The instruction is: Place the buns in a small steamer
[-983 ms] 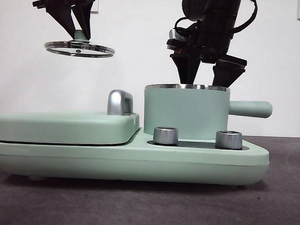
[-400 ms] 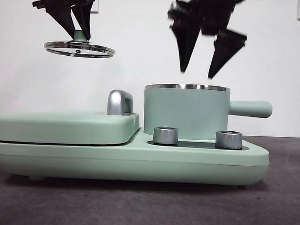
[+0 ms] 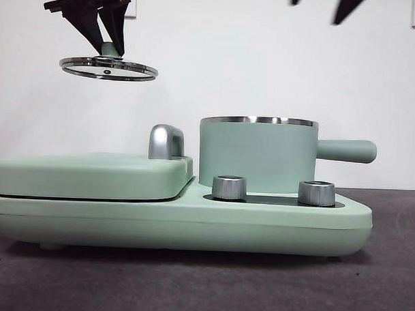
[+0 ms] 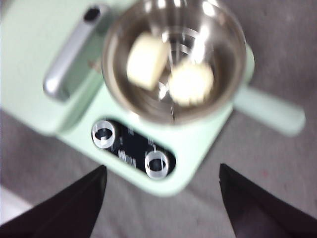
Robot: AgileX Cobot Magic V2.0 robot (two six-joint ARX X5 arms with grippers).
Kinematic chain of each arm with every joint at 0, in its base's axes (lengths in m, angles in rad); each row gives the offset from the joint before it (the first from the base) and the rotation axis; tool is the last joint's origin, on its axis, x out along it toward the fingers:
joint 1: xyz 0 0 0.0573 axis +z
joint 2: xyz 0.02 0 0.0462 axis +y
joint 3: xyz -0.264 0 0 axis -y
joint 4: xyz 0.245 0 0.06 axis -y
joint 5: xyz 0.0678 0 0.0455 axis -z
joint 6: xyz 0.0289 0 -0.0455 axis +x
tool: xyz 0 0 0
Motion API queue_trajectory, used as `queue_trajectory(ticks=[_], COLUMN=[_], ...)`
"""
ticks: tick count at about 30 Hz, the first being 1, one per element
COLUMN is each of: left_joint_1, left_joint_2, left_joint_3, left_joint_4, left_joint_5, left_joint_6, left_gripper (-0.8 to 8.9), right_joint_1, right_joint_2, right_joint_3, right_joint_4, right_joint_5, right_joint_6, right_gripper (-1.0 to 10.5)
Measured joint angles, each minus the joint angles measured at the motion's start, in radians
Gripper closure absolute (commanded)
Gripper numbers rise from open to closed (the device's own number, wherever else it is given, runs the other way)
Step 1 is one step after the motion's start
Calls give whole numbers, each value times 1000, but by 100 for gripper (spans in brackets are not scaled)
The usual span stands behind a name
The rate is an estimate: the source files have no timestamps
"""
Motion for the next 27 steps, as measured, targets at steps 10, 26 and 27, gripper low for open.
queue_trajectory(ticks=[10, 26, 27], left_joint_1=[-130, -468, -478], left_joint_2=[0, 0, 0], left_joint_3=[0, 0, 0], left_joint_4=[0, 0, 0], left_joint_5=[0, 4, 4], left_joint_6=[-11, -14, -14], left_gripper=[763, 764, 771], right_joint_1=[-2, -2, -2], right_joint_2=[-745, -1149, -1149], right_joint_3=[-487, -662, -662], right_joint_4=[0, 98, 98], right_joint_5=[0, -105, -105], right_joint_6=[26, 60, 61], right_gripper=[586, 587, 587])
